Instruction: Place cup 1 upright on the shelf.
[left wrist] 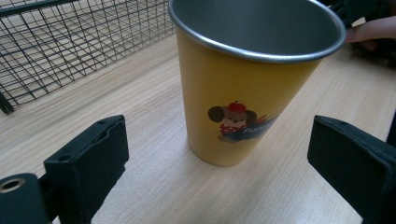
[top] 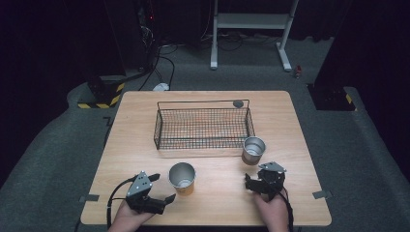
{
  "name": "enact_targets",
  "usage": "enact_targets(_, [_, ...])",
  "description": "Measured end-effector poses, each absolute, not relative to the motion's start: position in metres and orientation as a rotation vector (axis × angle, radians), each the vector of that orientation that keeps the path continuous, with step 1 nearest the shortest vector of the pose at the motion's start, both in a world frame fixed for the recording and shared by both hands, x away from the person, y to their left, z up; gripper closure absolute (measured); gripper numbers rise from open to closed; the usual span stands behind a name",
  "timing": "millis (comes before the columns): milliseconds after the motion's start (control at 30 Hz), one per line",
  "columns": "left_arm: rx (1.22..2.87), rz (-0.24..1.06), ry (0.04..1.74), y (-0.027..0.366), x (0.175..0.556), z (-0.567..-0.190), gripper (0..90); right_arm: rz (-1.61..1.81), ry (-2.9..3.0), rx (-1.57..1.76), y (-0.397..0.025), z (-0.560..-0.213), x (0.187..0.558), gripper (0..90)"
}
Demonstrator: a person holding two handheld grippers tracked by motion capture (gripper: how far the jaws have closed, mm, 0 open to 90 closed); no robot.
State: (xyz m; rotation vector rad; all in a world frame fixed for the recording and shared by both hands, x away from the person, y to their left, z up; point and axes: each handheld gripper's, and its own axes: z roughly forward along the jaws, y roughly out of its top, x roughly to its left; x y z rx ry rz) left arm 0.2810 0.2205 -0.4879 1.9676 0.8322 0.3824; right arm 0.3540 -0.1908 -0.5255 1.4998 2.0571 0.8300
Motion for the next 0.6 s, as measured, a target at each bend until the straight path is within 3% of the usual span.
enact_targets(600, [1.951,0.365,0.805,0.204,0.284,-0.483,4.8,0.832,2.061,1.495,-0.191,-0.525,0.354,9.8])
